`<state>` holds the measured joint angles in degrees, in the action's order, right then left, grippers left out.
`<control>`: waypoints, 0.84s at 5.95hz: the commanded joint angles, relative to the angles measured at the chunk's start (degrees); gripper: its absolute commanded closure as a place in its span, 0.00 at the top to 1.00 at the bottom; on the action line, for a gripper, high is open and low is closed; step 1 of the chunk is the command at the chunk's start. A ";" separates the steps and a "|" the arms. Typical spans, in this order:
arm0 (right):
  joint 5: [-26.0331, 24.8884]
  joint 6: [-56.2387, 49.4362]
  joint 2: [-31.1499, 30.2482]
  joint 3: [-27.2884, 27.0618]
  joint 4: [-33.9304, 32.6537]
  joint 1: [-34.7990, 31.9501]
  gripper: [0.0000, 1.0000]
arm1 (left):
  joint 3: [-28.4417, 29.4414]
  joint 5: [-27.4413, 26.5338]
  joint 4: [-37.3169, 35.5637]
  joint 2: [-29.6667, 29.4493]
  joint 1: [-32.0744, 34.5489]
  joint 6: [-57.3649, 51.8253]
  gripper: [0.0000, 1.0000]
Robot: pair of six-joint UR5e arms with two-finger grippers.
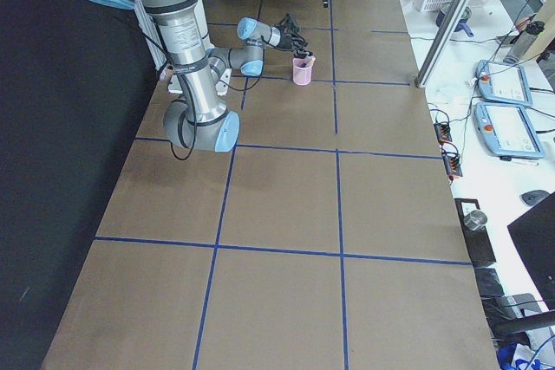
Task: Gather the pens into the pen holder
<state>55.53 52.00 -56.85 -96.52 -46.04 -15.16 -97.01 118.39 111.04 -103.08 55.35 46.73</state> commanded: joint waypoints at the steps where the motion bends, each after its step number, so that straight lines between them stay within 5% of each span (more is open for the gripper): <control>1: 10.24 0.12 -2.28 -9.68 -10.21 -4.40 1.00 | 0.06 5.84 -0.64 0.07 3.94 -0.24 1.00; 2: 14.57 0.03 -4.91 -17.75 -25.17 -8.35 1.00 | 0.06 7.19 -1.17 0.94 6.06 -4.59 1.00; 4: 46.97 -4.84 -8.87 -22.92 -45.73 -29.11 1.00 | 0.67 7.64 -4.40 4.28 12.03 -15.64 1.00; 5: 56.61 -15.59 -15.51 -22.40 -48.15 -38.44 1.00 | 0.94 10.95 -11.47 4.64 16.76 -24.67 1.00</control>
<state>100.57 44.69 -67.14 -118.57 -89.53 -43.99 -96.34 127.03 104.94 -99.12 68.04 29.90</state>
